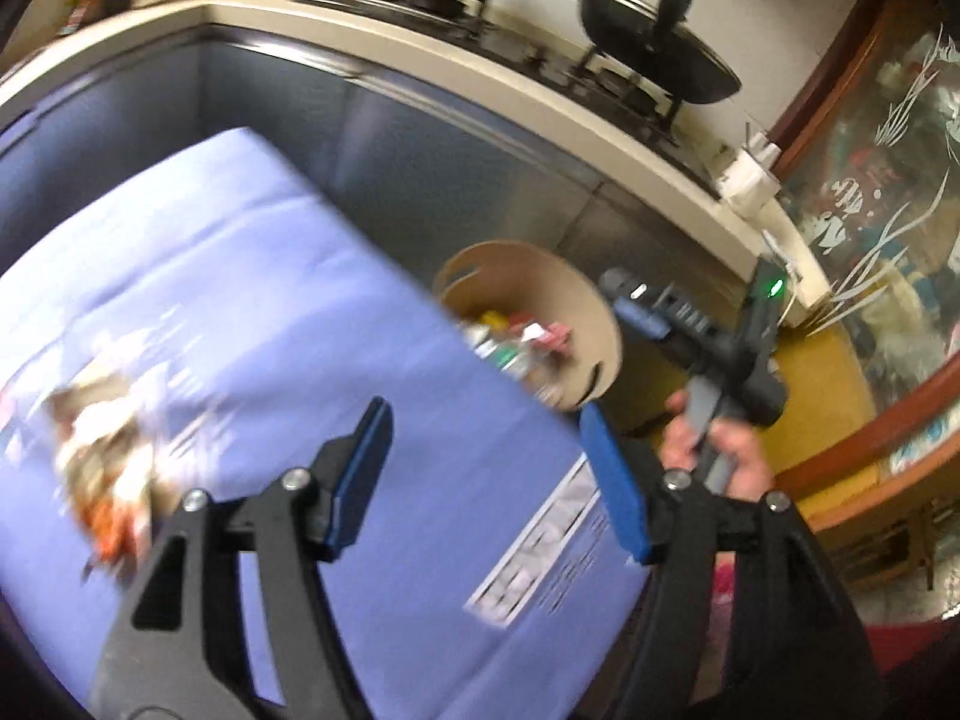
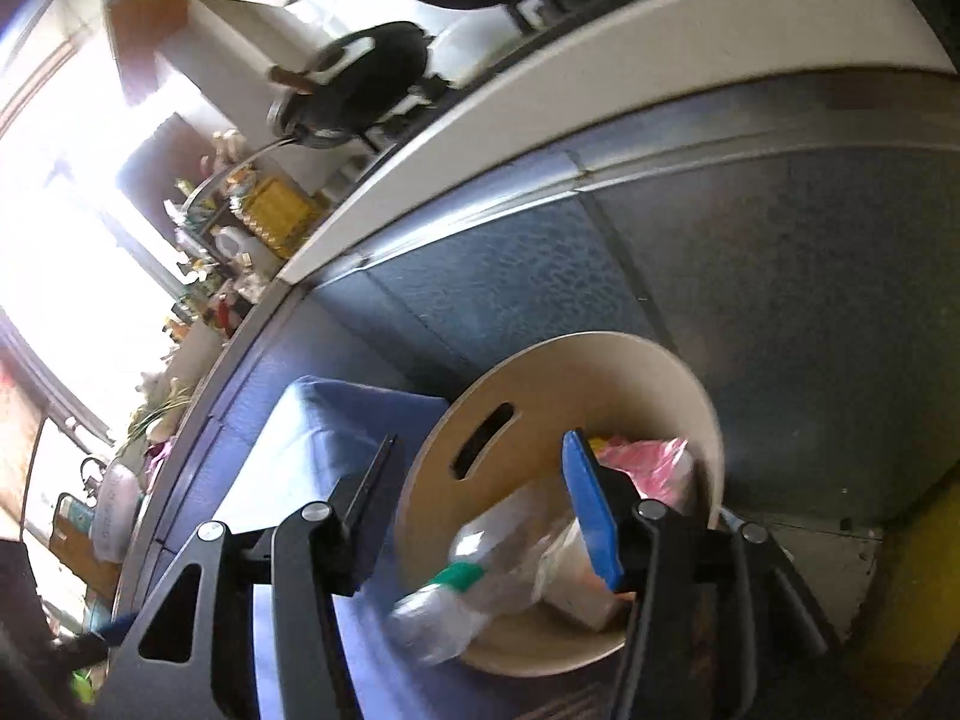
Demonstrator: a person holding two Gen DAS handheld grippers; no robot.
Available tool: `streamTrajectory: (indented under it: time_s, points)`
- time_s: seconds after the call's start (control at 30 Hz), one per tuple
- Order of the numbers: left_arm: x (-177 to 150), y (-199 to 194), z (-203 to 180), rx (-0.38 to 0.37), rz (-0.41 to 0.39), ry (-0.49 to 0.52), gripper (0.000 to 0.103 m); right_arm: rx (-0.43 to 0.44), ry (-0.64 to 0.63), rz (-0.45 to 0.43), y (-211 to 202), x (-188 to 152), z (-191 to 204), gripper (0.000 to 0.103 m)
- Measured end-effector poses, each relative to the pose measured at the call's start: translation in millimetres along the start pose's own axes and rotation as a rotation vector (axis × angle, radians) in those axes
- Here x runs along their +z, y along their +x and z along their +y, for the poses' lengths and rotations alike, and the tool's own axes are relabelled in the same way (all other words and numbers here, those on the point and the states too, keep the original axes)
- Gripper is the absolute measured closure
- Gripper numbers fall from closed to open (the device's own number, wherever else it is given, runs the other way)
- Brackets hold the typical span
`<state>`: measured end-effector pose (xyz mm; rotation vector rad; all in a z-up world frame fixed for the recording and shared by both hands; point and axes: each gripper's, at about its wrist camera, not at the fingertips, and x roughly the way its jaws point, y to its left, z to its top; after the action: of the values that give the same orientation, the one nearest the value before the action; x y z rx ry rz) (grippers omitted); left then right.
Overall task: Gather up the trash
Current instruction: 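Drop the plastic bottle and pink wrapper into the beige bin, then grasp the green-white snack pack with the left gripper while the right grasps the white cup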
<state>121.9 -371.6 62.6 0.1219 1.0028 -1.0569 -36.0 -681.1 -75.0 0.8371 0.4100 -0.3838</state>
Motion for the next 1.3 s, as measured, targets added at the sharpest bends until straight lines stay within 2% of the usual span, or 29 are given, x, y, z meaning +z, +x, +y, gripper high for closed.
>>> streamTrajectory:
  time_s: [0.13, 0.3, 0.4, 0.57, 0.77, 0.83, 0.93, 0.97, 1.03, 1.17, 1.2, 1.23, 1.3]
  points:
    - [-59, -38, 35, 0.097, -0.014, -0.044, 0.040, 0.047, -0.040, 0.009, -7, -16, 34, 0.049]
    - [-132, -83, 94, 0.185, -0.040, -0.191, 0.040, 0.108, -0.112, 0.062, -2, -44, 90, 0.049]
    - [-168, -112, 126, 0.246, -0.063, -0.263, 0.040, 0.153, -0.165, 0.123, 6, -69, 129, 0.049]
    - [-218, -174, 192, 0.370, -0.150, -0.404, 0.040, 0.261, -0.275, 0.290, 31, -126, 208, 0.049]
    - [-238, -228, 264, 0.473, -0.260, -0.522, 0.039, 0.421, -0.438, 0.526, 65, -206, 321, 0.049]
    - [-237, -240, 287, 0.495, -0.289, -0.554, 0.030, 0.464, -0.502, 0.576, 77, -233, 365, 0.049]
    - [-233, -245, 318, 0.524, -0.310, -0.579, 0.029, 0.499, -0.561, 0.594, 95, -257, 419, 0.046]
    - [-230, -244, 329, 0.536, -0.308, -0.589, 0.029, 0.511, -0.576, 0.602, 104, -265, 438, 0.040]
    - [-226, -242, 344, 0.537, -0.303, -0.604, 0.029, 0.505, -0.597, 0.607, 122, -279, 468, 0.035]
    - [-222, -235, 364, 0.532, -0.286, -0.624, 0.029, 0.455, -0.645, 0.640, 157, -304, 503, 0.034]
    - [-222, -231, 366, 0.529, -0.274, -0.622, 0.045, 0.452, -0.650, 0.666, 164, -312, 506, 0.037]
    - [-224, -227, 368, 0.522, -0.256, -0.621, 0.060, 0.443, -0.664, 0.691, 169, -319, 505, 0.048]
    - [-227, -224, 364, 0.517, -0.258, -0.607, 0.070, 0.458, -0.661, 0.689, 164, -318, 495, 0.050]
